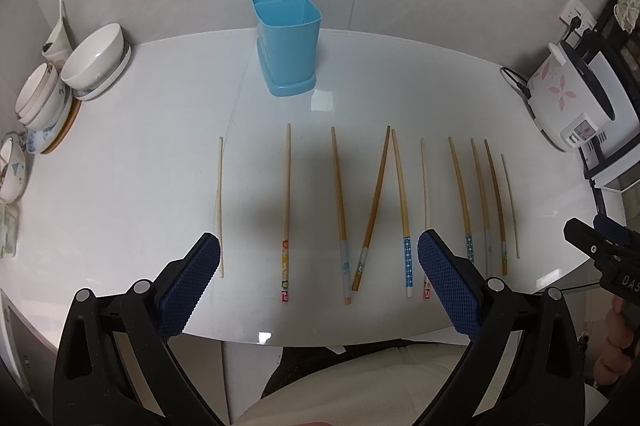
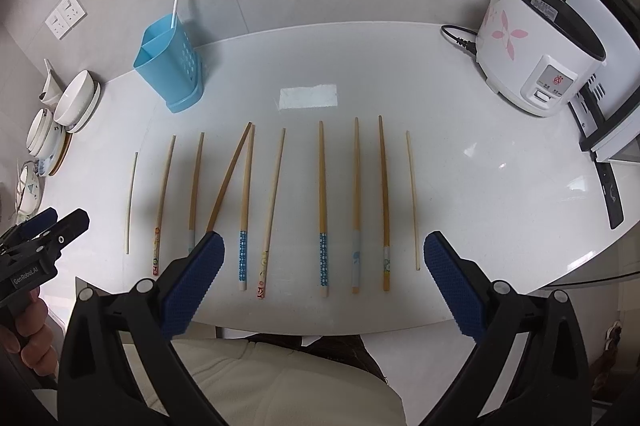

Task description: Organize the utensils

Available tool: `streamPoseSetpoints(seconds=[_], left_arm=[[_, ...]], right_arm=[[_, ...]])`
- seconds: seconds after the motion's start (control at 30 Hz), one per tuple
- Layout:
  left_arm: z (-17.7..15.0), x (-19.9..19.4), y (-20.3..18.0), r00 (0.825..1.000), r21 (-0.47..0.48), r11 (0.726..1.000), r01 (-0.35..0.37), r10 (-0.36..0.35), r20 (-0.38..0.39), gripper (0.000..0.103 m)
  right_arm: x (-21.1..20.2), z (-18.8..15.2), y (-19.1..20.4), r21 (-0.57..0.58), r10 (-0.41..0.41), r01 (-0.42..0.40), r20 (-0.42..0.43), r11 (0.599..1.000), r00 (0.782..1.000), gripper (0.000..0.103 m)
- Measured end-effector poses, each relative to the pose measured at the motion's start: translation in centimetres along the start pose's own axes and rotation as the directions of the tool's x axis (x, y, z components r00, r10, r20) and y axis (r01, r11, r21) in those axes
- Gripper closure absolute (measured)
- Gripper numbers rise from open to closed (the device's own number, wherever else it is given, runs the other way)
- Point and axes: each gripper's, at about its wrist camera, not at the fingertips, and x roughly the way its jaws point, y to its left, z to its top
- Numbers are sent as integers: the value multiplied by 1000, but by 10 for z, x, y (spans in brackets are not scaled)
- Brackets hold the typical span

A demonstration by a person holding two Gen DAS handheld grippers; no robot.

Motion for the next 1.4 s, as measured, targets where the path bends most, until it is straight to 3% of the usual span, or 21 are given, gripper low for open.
streamPoseSetpoints(seconds=[1.13,1.4], left_arm=[[-3,1,-5,1000,7,1000,16,-16,9,6],[4,17,21,1000,-30,1000,-2,3,11,6]], right_arm=[[0,0,0,15,-3,3,8,1000,1000,7],[10,10,11,-15,19,-18,29,1000,999,7]])
